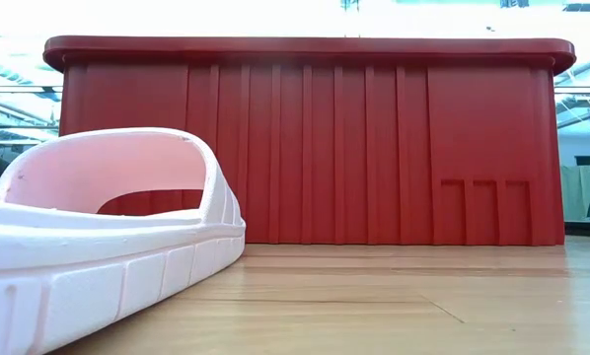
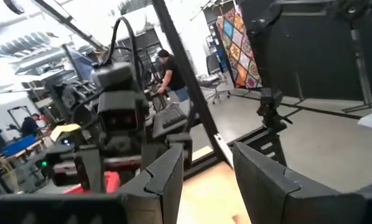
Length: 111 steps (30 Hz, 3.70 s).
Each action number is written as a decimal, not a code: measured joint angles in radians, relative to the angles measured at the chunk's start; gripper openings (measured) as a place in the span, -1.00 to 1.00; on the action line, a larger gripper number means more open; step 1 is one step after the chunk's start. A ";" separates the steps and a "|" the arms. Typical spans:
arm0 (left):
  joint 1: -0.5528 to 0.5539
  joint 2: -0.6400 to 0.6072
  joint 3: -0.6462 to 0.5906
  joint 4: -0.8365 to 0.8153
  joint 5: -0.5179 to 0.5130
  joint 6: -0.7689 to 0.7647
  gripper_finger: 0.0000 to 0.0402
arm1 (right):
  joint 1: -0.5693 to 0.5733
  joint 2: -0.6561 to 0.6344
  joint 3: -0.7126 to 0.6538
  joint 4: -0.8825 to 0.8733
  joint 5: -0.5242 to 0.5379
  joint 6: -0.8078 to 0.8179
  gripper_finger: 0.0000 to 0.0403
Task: Pick and place slides into bin
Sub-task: Put the left pink slide into the red bin
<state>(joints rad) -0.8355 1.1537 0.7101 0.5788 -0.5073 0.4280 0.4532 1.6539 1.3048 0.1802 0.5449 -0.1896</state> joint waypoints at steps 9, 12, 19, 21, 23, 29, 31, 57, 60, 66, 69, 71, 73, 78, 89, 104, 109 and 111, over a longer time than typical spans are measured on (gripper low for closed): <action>-0.057 0.133 0.000 0.072 -0.167 0.032 -0.27 | 0.069 0.000 0.000 0.085 0.000 0.060 -0.14; -0.057 0.175 0.000 0.069 -0.194 0.006 -0.27 | 0.084 0.000 0.000 0.086 0.000 0.084 -0.15; -0.064 0.267 0.013 0.043 -0.258 -0.093 -0.27 | 0.118 0.000 0.000 0.085 0.000 0.157 -0.14; -0.065 0.299 0.051 -0.022 -0.289 -0.145 -0.27 | 0.127 0.000 0.000 0.092 0.000 0.169 -0.15; -0.065 0.339 0.113 -0.141 -0.318 -0.213 -0.27 | 0.135 0.000 0.000 0.102 0.000 0.180 -0.16; -0.065 0.516 0.364 -0.540 -0.331 -0.364 -0.27 | 0.160 0.000 0.000 0.108 0.000 0.186 -0.16; -0.068 0.583 0.449 -0.633 -0.331 -0.381 -0.27 | 0.169 0.000 0.000 0.111 0.001 0.186 -0.16; -0.032 0.852 0.750 -1.201 -0.282 -0.738 -0.27 | 0.217 0.001 0.000 0.152 0.004 0.231 -0.16; -0.022 0.852 0.750 -1.213 -0.278 -0.765 -0.27 | 0.217 0.001 0.000 0.150 0.004 0.241 -0.16; 0.001 0.852 0.750 -1.221 -0.254 -0.778 -0.27 | 0.217 0.001 0.000 0.139 0.004 0.257 -0.16; 0.009 0.852 0.750 -1.233 -0.243 -0.788 -0.27 | 0.217 0.001 0.000 0.138 0.004 0.257 -0.16; 0.015 0.852 0.749 -1.253 -0.242 -0.809 -0.27 | 0.217 0.001 0.000 0.137 0.004 0.257 -0.16; 0.019 0.852 0.749 -1.276 -0.242 -0.836 -0.27 | 0.217 0.001 0.000 0.136 0.004 0.257 -0.16; 0.024 0.852 0.737 -1.281 -0.236 -0.859 -0.27 | 0.217 0.001 0.000 0.136 0.004 0.257 -0.16; 0.032 0.852 0.712 -1.279 -0.233 -0.861 -0.27 | 0.217 0.001 0.000 0.130 0.004 0.257 -0.16; 0.070 0.914 0.712 -1.289 -0.238 -0.886 -0.27 | 0.217 0.001 0.000 0.122 0.004 0.256 -0.16; 0.101 0.917 0.712 -1.293 -0.255 -0.922 -0.27 | 0.217 0.001 0.000 0.121 0.004 0.256 -0.17; 0.108 0.917 0.712 -1.292 -0.255 -0.937 -0.27 | 0.217 0.001 0.000 0.121 0.004 0.254 -0.17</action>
<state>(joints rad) -0.7280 2.0705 1.4220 -0.7136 -0.7624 -0.5093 0.6697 1.6547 1.3048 0.3015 0.5491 0.0643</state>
